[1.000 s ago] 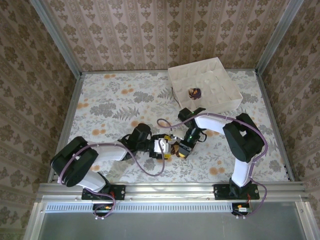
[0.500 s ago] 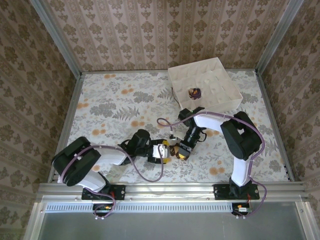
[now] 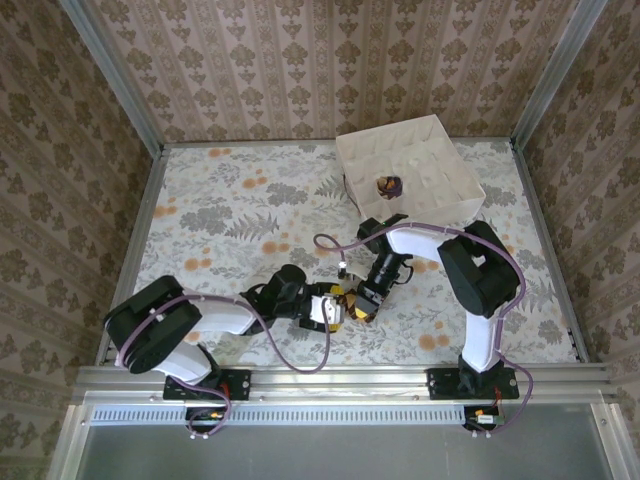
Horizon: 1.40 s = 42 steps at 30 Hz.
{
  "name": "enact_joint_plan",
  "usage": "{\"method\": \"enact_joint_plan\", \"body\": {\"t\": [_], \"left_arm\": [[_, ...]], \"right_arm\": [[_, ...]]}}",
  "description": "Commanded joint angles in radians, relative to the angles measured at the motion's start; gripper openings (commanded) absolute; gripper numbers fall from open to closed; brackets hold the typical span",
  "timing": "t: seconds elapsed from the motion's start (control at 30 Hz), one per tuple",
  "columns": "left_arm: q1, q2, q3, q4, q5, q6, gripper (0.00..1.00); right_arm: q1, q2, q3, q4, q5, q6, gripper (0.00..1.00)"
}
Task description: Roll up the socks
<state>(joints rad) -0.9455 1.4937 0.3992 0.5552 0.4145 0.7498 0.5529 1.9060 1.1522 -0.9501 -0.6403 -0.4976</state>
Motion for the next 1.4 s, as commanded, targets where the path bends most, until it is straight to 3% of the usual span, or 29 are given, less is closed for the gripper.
{"method": "enact_joint_plan", "body": {"t": [0.0,0.63,0.77,0.87,0.93,1.0,1.1,1.37], "left_arm": [[-0.014,0.034,0.033,0.02,-0.011,0.032,0.7],[-0.024,0.106,0.064,0.011,0.008,0.032,0.67],[-0.027,0.099,0.071,-0.009,0.02,0.026,0.52],[-0.027,0.076,0.079,-0.063,0.025,0.023,0.26],[-0.031,0.053,0.086,-0.121,0.024,0.025,0.09],[-0.039,0.034,0.115,-0.222,0.007,0.029,0.0],[-0.06,0.021,0.176,-0.396,-0.027,0.038,0.0],[-0.084,0.038,0.281,-0.626,-0.072,0.029,0.0]], "right_arm": [[-0.01,0.03,0.015,-0.036,-0.061,-0.009,0.0],[-0.011,0.086,0.081,-0.088,-0.152,-0.024,0.0],[-0.011,0.09,0.089,-0.084,-0.173,-0.017,0.0],[-0.013,0.082,0.081,-0.056,-0.184,0.003,0.02],[-0.017,0.065,0.07,-0.025,-0.174,0.033,0.13],[-0.028,0.042,0.055,0.017,-0.166,0.082,0.27],[-0.062,-0.024,0.029,0.089,-0.168,0.169,0.4],[-0.129,-0.24,-0.038,0.159,0.051,0.292,0.46]]}}
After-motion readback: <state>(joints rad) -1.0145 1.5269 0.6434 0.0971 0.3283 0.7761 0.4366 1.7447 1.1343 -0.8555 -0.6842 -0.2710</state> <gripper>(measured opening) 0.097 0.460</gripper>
